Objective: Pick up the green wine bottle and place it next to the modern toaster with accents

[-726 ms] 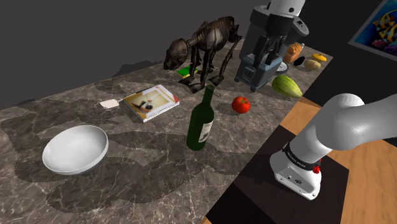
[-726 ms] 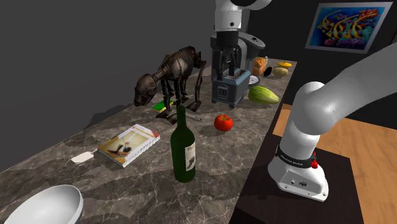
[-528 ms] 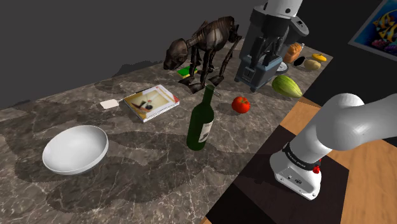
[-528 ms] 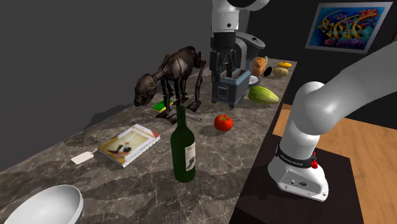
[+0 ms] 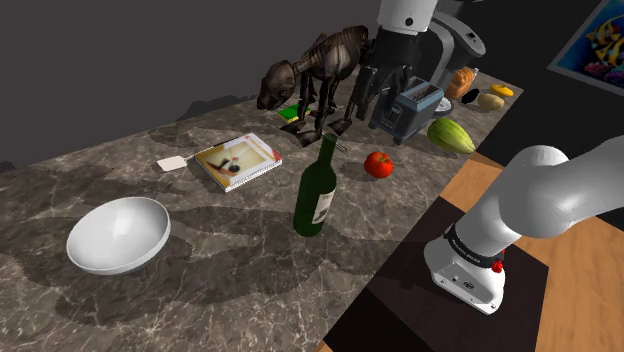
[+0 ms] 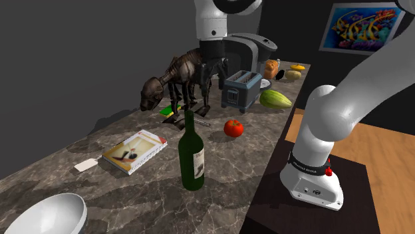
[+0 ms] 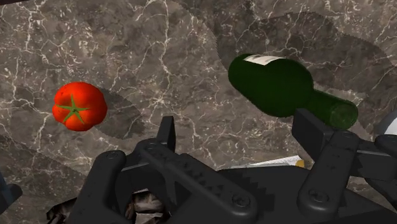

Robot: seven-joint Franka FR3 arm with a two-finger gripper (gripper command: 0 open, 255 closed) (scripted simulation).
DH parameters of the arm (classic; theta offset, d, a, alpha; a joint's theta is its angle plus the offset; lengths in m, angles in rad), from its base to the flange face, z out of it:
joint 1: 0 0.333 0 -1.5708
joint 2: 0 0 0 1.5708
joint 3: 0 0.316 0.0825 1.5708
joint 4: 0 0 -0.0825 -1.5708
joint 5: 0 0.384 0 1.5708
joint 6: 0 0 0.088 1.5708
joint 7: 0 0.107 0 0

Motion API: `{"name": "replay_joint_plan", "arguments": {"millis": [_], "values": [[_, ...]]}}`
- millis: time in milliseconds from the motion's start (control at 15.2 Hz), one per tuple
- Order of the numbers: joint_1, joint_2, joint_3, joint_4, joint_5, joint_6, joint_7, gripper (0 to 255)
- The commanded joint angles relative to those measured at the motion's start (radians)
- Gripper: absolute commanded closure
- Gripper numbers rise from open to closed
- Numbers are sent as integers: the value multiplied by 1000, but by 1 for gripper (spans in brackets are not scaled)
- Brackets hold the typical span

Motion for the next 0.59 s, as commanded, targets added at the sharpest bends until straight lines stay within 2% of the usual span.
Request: {"name": "replay_joint_plan", "arguments": {"millis": [0,396,528], "values": [[13,53,51,35,15,25,64,0],[31,228,182,163,10,81,237,0],[33,231,185,152,10,95,239,0]]}}
